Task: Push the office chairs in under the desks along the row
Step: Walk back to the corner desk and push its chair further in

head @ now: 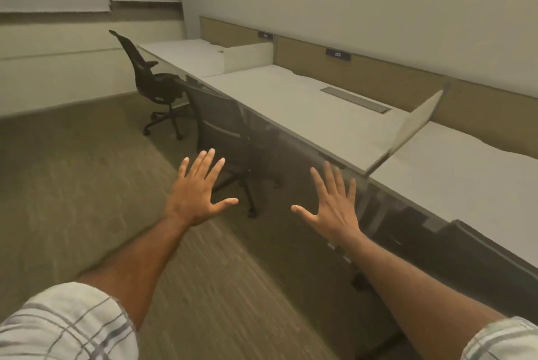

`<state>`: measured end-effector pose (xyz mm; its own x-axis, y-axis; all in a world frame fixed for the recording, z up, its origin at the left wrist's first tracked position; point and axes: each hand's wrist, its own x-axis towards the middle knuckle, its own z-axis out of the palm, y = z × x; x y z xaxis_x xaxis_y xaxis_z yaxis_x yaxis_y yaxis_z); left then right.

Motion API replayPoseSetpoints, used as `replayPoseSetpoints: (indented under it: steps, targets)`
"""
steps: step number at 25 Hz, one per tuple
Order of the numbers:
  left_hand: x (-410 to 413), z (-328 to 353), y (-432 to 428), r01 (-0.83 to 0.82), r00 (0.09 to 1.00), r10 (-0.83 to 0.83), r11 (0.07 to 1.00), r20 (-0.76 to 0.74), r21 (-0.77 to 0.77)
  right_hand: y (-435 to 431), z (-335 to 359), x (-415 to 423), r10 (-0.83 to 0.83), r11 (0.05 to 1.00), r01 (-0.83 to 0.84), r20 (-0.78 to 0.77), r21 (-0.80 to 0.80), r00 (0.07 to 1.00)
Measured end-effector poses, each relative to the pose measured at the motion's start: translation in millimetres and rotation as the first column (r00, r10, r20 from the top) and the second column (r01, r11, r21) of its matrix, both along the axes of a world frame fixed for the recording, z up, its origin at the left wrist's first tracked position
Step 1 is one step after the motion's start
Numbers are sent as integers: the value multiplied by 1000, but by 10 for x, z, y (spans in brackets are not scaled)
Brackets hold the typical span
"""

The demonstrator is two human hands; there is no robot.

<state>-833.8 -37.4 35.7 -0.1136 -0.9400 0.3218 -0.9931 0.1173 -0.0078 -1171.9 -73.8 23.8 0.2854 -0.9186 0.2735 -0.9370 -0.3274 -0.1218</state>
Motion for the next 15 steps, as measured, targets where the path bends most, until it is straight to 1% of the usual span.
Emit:
replayPoseSetpoints:
  steps: [5, 8, 12, 15]
  targets:
    - [912, -235, 116, -131, 990, 131, 991, -46, 2, -348, -25, 1192, 199, 979, -198, -17, 42, 980]
    - [1444, -406, 81, -202, 978, 202, 979, -61, 0, -627, -193, 1863, 298, 950, -296, -5, 99, 955]
    - [2137, -617, -245, -302, 952, 303, 953, -29, 33, -1216, -491, 2668, 390, 908, -389, 23, 154, 921]
    - [2656, -697, -612, -371, 928, 373, 926, -13, 75, -1748, -568, 3262, 449, 877, -446, 26, 176, 893]
